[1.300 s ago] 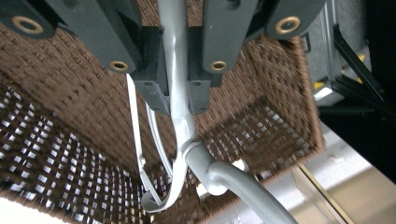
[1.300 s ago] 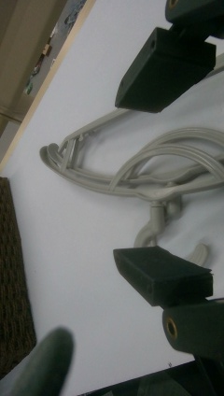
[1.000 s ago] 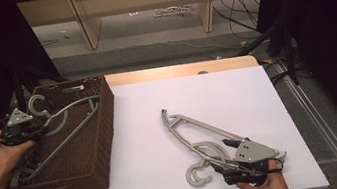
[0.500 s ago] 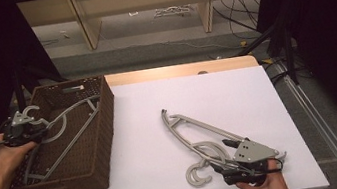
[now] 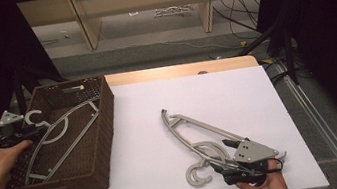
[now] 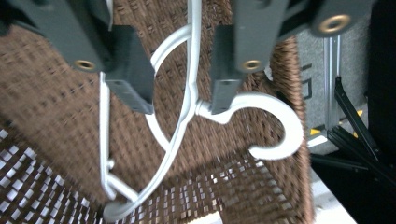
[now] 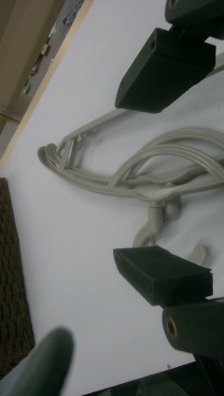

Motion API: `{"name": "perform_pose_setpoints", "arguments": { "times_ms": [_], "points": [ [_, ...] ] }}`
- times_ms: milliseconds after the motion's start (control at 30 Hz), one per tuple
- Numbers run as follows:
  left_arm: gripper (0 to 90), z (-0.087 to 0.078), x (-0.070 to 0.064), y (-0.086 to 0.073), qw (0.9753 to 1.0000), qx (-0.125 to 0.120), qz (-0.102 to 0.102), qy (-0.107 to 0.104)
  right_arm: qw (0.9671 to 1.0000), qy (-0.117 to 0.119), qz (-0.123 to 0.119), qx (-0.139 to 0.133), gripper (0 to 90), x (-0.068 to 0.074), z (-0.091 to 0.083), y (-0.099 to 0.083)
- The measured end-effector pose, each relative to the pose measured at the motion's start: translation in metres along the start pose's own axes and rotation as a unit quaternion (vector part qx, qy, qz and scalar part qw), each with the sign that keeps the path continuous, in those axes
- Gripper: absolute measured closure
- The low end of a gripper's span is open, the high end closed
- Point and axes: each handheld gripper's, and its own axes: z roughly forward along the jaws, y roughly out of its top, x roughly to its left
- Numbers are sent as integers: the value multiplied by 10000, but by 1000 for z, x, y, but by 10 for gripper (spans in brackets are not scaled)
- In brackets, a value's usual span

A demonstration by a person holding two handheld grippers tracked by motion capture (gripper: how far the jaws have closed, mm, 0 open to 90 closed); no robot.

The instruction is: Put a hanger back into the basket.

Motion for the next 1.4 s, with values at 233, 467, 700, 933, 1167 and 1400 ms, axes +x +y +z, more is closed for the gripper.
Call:
{"name": "perform_pose_setpoints", "arguments": {
  "times_ms": [233, 467, 700, 933, 1167, 1400],
  "points": [
    [412, -28, -10, 5, 9982, -462, -367, -53, 10000, -5, 14, -8, 240, 0, 0, 0],
    [346, -53, -49, 10, 9880, -1281, -663, -556, 10000, -4, 12, -2, 241, 0, 0, 0],
    [229, -65, -117, 20, 9752, -1693, -140, -1416, 10000, -57, 20, -55, 237, -1, 0, 0],
    [193, -63, -160, 23, 9615, -1937, 154, -1941, 10000, -31, 47, -49, 237, -1, -2, 0],
    [188, -59, -201, 16, 9493, -2052, 293, -2362, 10000, -30, 46, -62, 235, -1, -1, 0],
    [178, -56, -240, 3, 9393, -2145, 584, -2614, 10000, 5, 44, 21, 235, -1, -1, -1]
  ]
}}
